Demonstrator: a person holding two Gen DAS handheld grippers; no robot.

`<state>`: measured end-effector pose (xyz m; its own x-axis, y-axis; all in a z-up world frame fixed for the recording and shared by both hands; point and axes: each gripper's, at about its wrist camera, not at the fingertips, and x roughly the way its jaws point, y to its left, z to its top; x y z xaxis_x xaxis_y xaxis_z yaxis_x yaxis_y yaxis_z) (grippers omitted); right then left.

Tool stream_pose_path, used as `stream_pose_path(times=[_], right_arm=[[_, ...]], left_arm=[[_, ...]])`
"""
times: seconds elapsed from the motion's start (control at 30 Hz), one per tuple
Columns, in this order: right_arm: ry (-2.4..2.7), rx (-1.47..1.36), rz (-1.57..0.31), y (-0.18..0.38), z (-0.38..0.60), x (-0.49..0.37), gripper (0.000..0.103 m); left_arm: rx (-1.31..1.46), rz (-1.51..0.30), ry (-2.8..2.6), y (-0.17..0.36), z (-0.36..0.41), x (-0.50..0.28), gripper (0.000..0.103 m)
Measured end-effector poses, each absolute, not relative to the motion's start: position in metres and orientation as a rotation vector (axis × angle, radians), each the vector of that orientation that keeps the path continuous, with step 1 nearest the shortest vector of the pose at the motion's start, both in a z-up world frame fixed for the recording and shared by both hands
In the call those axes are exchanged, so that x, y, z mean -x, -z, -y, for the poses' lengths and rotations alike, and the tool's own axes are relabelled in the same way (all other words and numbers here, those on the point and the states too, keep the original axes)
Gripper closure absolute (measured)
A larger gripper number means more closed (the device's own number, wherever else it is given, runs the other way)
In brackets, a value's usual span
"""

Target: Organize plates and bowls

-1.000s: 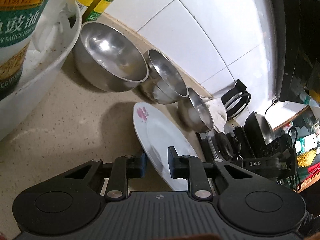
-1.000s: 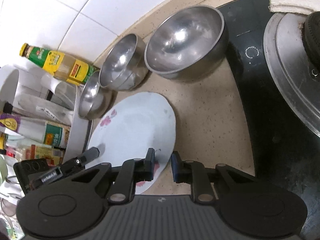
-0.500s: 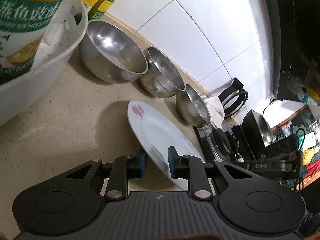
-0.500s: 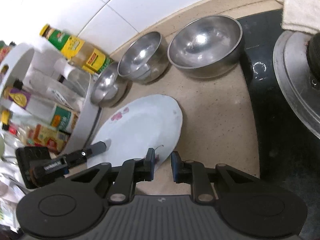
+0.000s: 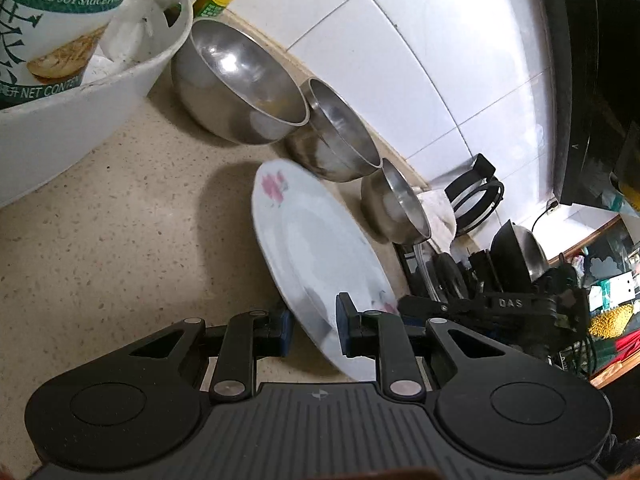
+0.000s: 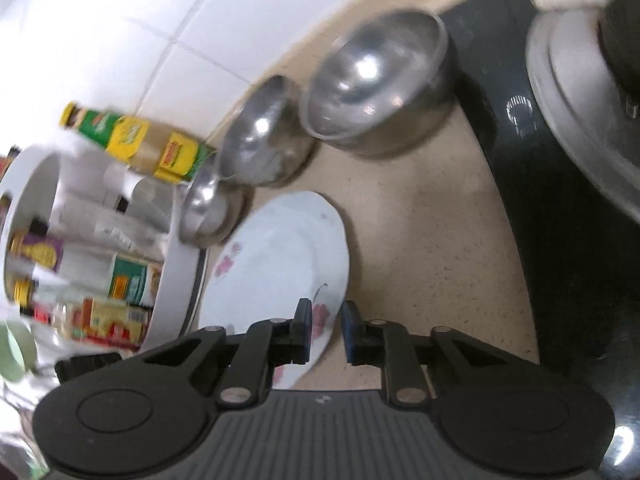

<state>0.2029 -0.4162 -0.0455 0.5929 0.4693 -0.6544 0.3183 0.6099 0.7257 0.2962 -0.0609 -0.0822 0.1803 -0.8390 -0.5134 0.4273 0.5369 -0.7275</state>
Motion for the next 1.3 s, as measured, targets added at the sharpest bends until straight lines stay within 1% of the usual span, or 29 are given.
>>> stream_pose_path(times=[0.1, 0.17, 0.2, 0.23, 0.3, 0.33, 0.37, 0.43, 0.5, 0.57, 0.6, 0.67, 0.73, 0.77, 0.83, 0.93, 1.03, 1.13, 1.3], right_arm=[[-0.127, -1.056, -0.948, 0.06, 0.421, -0.208, 0.078], [-0.154, -1.096, -0.937, 0.065, 0.419, -0.214, 0.066], [-0.16, -1.098, -0.93, 0.066, 0.416, -0.217, 0.064], [-0.173, -1.095, -0.927, 0.067, 0.412, -0.22, 0.064], [-0.174, -1.093, -0.913, 0.069, 0.406, -0.224, 0.064], [-0.173, -1.087, -0.911, 0.069, 0.404, -0.227, 0.066], [-0.166, -1.068, -0.912, 0.068, 0.402, -0.229, 0.075], [-0.13, -1.019, -0.931, 0.066, 0.399, -0.235, 0.085], [-0.133, -0.995, -0.937, 0.066, 0.398, -0.237, 0.085], [-0.124, -0.963, -0.929, 0.063, 0.394, -0.237, 0.085], [-0.128, -0.946, -0.919, 0.061, 0.392, -0.237, 0.085], [-0.146, -0.925, -0.9, 0.054, 0.388, -0.235, 0.085], [-0.159, -0.904, -0.89, 0.048, 0.387, -0.233, 0.085], [-0.159, -0.894, -0.886, 0.046, 0.386, -0.232, 0.085], [-0.158, -0.911, -0.888, 0.048, 0.387, -0.23, 0.086], [-0.155, -0.938, -0.897, 0.055, 0.389, -0.227, 0.085], [-0.151, -0.967, -0.894, 0.06, 0.391, -0.229, 0.085], [-0.151, -0.917, -0.878, 0.052, 0.388, -0.229, 0.085], [-0.171, -0.842, -0.852, 0.036, 0.385, -0.222, 0.084]], left_arm=[[0.496, -1.059, 0.927, 0.088, 0.06, -0.304, 0.074], [0.534, -1.056, 0.917, 0.089, 0.058, -0.312, 0.072], [0.547, -1.049, 0.907, 0.089, 0.056, -0.315, 0.068], [0.558, -1.041, 0.902, 0.089, 0.055, -0.319, 0.067], [0.548, -1.027, 0.895, 0.088, 0.056, -0.325, 0.066], [0.552, -1.02, 0.89, 0.088, 0.057, -0.327, 0.065], [0.558, -1.014, 0.881, 0.088, 0.057, -0.33, 0.063], [0.565, -0.995, 0.868, 0.087, 0.058, -0.333, 0.062], [0.551, -0.978, 0.864, 0.087, 0.06, -0.333, 0.064], [0.517, -0.982, 0.871, 0.084, 0.067, -0.326, 0.063], [0.475, -0.972, 0.883, 0.081, 0.071, -0.32, 0.062], [0.361, -0.928, 0.906, 0.071, 0.081, -0.307, 0.057], [0.38, -0.938, 0.909, 0.071, 0.083, -0.304, 0.057], [0.394, -0.941, 0.907, 0.073, 0.082, -0.305, 0.059], [0.462, -0.966, 0.885, 0.08, 0.076, -0.311, 0.067], [0.61, -1.009, 0.845, 0.092, 0.067, -0.322, 0.071], [0.563, -0.979, 0.818, 0.087, 0.074, -0.322, 0.071], [0.467, -0.92, 0.81, 0.076, 0.086, -0.311, 0.065], [0.443, -0.887, 0.817, 0.069, 0.089, -0.303, 0.064]])
